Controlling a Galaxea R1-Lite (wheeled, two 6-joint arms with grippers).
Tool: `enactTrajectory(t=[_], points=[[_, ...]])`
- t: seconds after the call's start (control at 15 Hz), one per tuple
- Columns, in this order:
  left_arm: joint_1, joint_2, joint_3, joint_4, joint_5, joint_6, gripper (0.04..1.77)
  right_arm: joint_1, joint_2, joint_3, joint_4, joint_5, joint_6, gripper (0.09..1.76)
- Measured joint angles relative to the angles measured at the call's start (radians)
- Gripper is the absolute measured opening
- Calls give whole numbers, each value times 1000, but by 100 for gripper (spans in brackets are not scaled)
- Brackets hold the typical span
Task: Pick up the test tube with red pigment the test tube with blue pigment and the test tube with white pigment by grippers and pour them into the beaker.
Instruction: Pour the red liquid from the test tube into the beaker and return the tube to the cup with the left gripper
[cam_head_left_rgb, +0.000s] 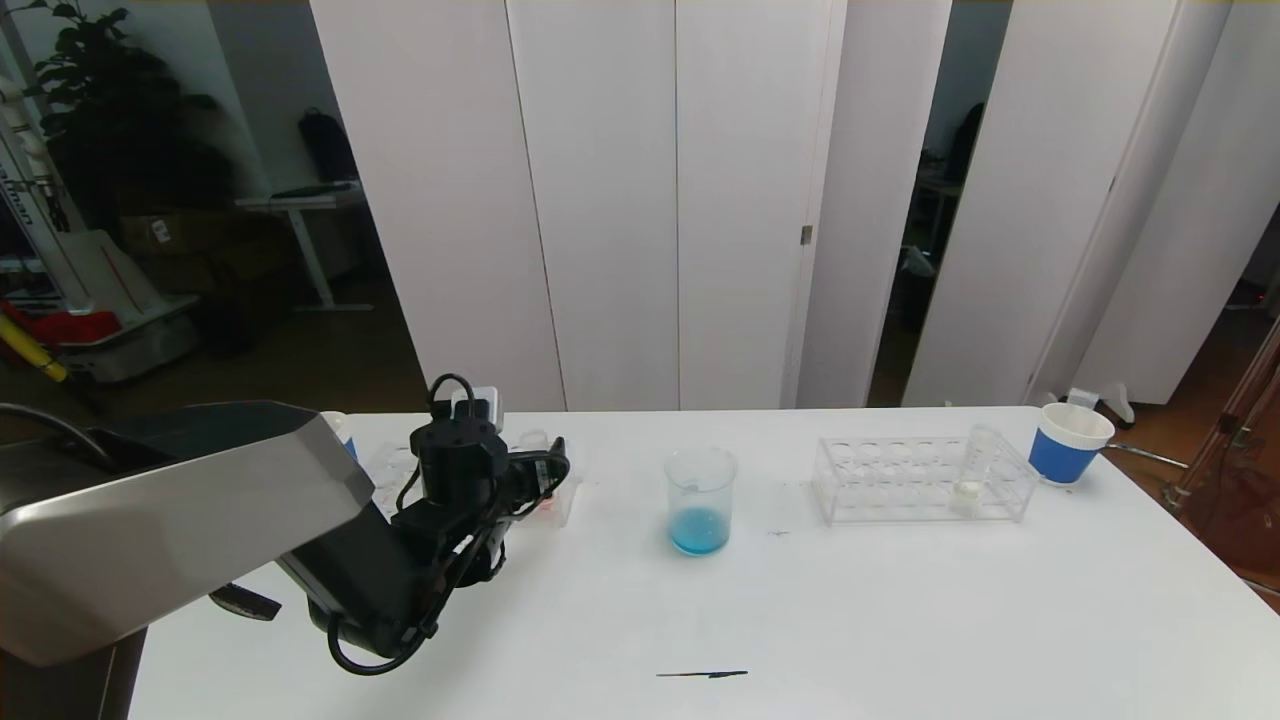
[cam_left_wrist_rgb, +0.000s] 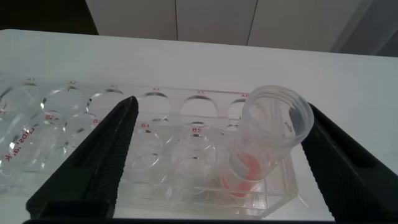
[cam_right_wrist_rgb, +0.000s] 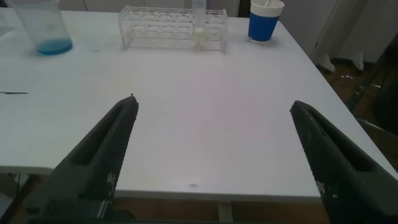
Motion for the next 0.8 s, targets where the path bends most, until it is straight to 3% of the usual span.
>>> enactTrajectory(t=[0.8], points=[[-1, 11, -12, 0, -4, -2, 174, 0, 0, 0, 0, 0, 0, 175]])
